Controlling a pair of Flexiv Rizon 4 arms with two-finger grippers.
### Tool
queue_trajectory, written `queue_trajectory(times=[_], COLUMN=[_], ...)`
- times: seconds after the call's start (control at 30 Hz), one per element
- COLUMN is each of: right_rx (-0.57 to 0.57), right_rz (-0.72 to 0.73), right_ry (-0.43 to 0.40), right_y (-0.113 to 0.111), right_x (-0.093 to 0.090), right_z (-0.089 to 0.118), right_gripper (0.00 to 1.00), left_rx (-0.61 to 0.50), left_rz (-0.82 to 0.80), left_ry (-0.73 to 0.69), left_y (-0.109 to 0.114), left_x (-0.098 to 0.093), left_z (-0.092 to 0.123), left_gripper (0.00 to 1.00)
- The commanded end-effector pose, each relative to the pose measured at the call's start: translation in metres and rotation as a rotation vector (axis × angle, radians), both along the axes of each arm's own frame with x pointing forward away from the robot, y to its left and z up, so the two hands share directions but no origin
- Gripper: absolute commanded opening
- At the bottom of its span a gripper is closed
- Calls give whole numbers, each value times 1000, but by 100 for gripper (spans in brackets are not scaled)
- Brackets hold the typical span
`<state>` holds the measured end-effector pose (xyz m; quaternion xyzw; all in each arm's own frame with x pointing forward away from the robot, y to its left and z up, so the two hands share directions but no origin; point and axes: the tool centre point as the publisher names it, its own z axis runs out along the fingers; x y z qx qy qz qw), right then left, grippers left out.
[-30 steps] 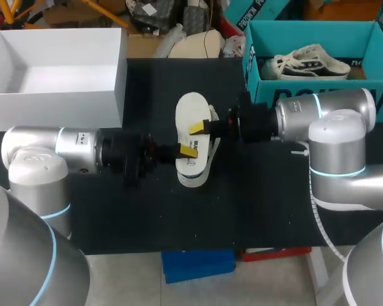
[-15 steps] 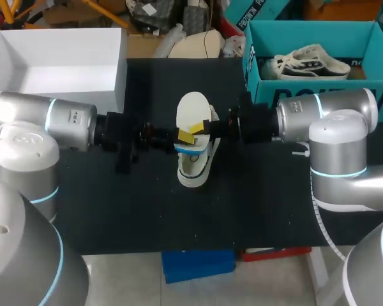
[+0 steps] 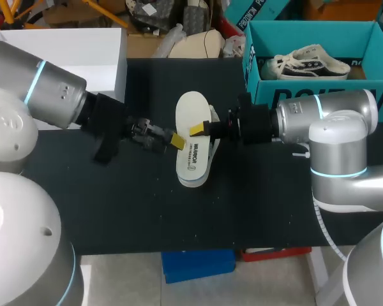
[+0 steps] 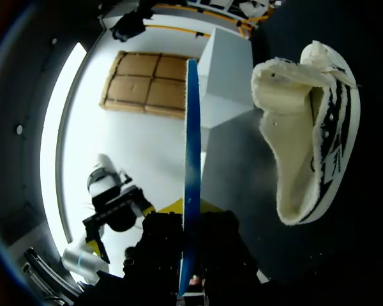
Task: Take the shoe out of the shoebox, open the shoe tongue, remove and reinsert the insole, then place the shoe into the shoebox
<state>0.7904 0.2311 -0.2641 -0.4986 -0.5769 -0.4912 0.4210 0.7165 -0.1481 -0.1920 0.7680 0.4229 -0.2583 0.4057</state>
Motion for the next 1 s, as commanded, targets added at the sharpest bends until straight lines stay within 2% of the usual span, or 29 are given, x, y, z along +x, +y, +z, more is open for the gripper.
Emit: queue_trajectory(times=[0.03,0.1,0.17,0.7,0.73,0.83,1.0], right_rx=[-2,-2,-2,-2,-2,-2,-2], right_rz=[-3,-3,-3,-3,-3,-3,-3], right_ry=[0,0,0,0,0,0,0], right_y=[1,1,1,1,1,1,1], right_x=[-1,-1,-1,-1,-1,-1,-1], right_z=[0,0,0,0,0,0,0], right_gripper=[0,0,0,0,0,0,0], left_rx=[1000,1031,1072,1073,1061,1129,1105], left_rz=[95,134,140,140,145,208,285], left_ry=[-359,-391,-406,-406,-313,-119,-18], left_y=[-3,-3,-3,-3,-5,-8,-8], left_x=[5,5,5,5,6,4,-4], left_z=[24,32,32,32,30,26,28], left_gripper=[100,100,100,100,100,100,100])
